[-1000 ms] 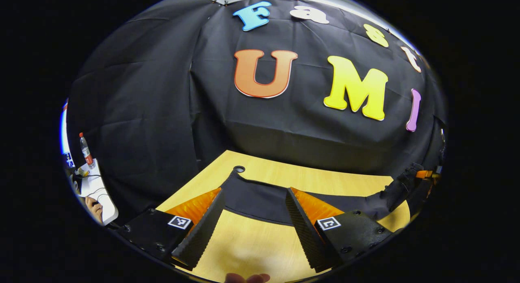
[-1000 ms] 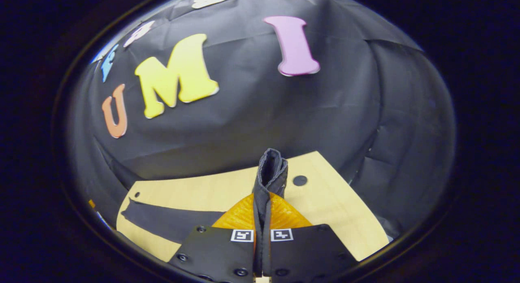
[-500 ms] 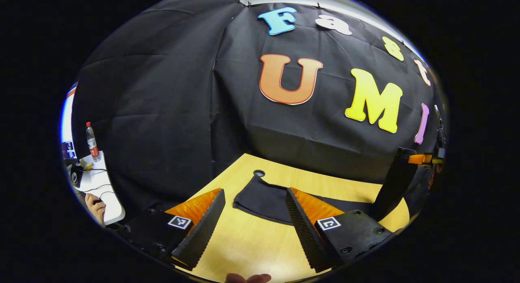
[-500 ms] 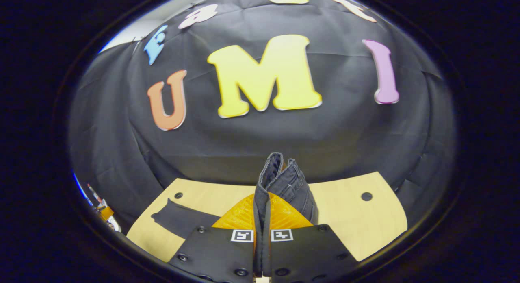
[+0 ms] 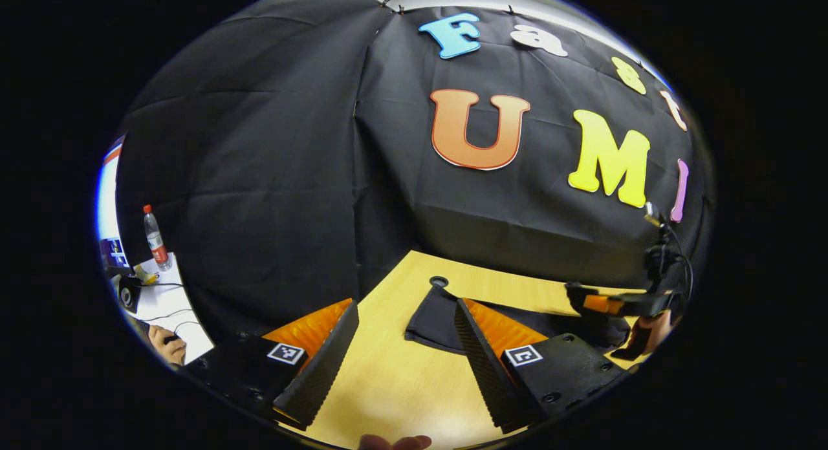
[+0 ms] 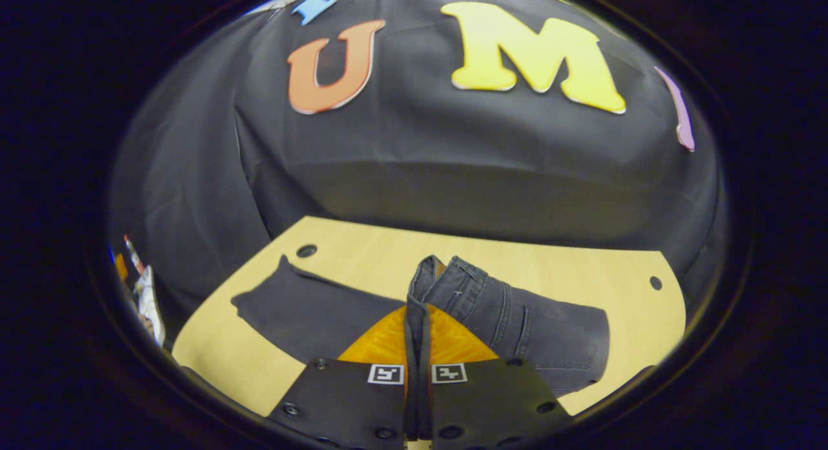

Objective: Grasp the waist and the cuffs of the jeans and fold them to make the two legs overlap; first hold the waist and fold one-third of the jeans toward the cuffs, then hold the cuffs and fold the remaining one-third in the same direction to finish folding.

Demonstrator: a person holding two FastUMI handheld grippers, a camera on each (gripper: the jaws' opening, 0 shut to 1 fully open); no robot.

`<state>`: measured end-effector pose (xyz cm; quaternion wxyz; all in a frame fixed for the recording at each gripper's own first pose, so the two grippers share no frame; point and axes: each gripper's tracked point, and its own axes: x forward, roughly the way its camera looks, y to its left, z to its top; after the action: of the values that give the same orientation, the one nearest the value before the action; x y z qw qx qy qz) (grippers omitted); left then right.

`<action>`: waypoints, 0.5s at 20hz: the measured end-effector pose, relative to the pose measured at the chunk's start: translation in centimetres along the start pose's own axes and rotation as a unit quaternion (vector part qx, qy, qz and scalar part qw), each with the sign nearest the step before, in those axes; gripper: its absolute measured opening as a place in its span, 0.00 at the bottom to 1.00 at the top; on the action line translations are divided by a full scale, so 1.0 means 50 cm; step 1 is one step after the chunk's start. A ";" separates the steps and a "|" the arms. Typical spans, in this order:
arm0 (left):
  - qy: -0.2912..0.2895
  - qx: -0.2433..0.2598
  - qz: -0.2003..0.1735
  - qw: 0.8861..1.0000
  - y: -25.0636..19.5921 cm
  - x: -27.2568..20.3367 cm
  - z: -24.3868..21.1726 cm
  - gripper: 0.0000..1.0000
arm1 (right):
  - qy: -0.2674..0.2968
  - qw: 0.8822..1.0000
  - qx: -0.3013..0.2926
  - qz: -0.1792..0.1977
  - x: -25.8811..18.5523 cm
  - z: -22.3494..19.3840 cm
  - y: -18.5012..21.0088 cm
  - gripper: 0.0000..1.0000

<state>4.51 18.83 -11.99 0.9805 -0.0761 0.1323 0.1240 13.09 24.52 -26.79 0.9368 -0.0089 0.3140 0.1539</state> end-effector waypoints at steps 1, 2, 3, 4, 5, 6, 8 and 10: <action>0.001 -0.008 -0.002 1.000 0.002 0.004 -0.003 0.96 | 0.012 1.000 -0.011 -0.004 0.019 -0.023 0.007 0.01; 0.004 -0.019 -0.008 1.000 -0.005 0.007 -0.006 0.96 | 0.019 1.000 -0.021 -0.009 0.036 -0.042 0.013 0.01; 0.008 -0.026 -0.010 1.000 -0.009 0.009 -0.013 0.96 | 0.026 0.999 -0.027 -0.010 0.051 -0.061 0.023 0.01; 0.011 -0.031 -0.010 0.999 -0.011 0.011 -0.021 0.97 | 0.034 0.999 -0.023 0.007 0.058 -0.075 0.040 0.01; 0.013 -0.036 -0.011 0.999 -0.011 0.016 -0.025 0.96 | 0.042 0.999 -0.027 0.011 0.058 -0.085 0.046 0.11; 0.013 -0.039 -0.012 0.999 -0.012 0.017 -0.026 0.96 | 0.039 0.998 -0.037 0.012 0.058 -0.081 0.045 0.18; 0.013 -0.043 -0.013 0.999 -0.014 0.022 -0.026 0.96 | 0.034 0.998 -0.049 0.026 0.044 -0.071 0.055 0.25; 0.017 -0.052 -0.019 0.998 -0.019 0.030 -0.031 0.96 | 0.023 0.998 -0.048 0.033 0.021 -0.048 0.059 0.56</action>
<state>5.77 17.97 -13.77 0.9749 -0.1318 0.1412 0.1110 11.62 27.39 -29.11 0.9222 -0.0475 0.3280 0.1993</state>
